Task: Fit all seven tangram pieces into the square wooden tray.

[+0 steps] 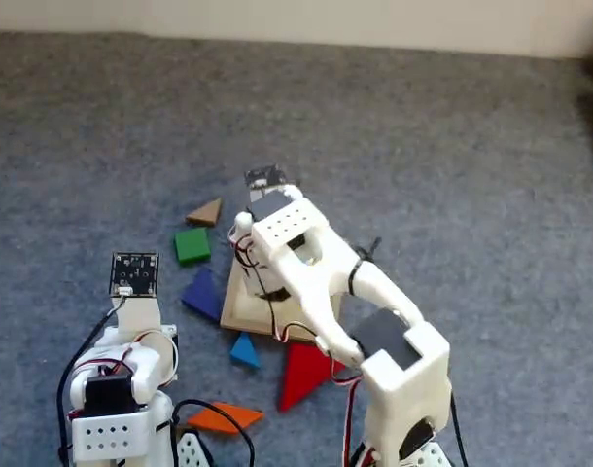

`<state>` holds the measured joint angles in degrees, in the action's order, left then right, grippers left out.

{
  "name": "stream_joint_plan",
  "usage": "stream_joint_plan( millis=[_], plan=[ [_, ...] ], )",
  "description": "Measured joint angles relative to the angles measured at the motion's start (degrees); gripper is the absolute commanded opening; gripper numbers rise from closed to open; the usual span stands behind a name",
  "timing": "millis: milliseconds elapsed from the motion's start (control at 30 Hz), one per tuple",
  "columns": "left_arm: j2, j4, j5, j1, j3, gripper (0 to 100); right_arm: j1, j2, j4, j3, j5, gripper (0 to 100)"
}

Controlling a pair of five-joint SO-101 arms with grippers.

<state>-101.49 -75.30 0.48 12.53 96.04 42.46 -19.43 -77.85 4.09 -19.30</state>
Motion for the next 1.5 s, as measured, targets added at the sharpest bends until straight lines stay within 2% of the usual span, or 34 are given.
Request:
stream_joint_plan(
  millis=[167, 600, 800, 933, 1200, 1500],
  plan=[
    [0.0, 0.0, 0.0, 0.0, 0.0, 1, -1.1, -2.5, -0.1, -0.2, 0.8, 1.1],
    [0.0, 0.0, 0.0, 0.0, 0.0, 1, -15.2, -4.3, -0.4, -1.2, 22.2, 1.1],
    [0.0, 0.0, 0.0, 0.0, 0.0, 1, -19.5, -4.3, -0.4, -1.2, 26.2, 1.1],
    [0.0, 0.0, 0.0, 0.0, 0.0, 1, -19.7, -0.1, -4.2, -1.1, 26.5, 1.1],
    [0.0, 0.0, 0.0, 0.0, 0.0, 1, -14.7, 19.3, -10.7, 0.0, 26.5, 1.5],
    [0.0, 0.0, 0.0, 0.0, 0.0, 1, -3.3, 33.6, -11.1, 17.1, 25.5, 1.7]
  ],
)
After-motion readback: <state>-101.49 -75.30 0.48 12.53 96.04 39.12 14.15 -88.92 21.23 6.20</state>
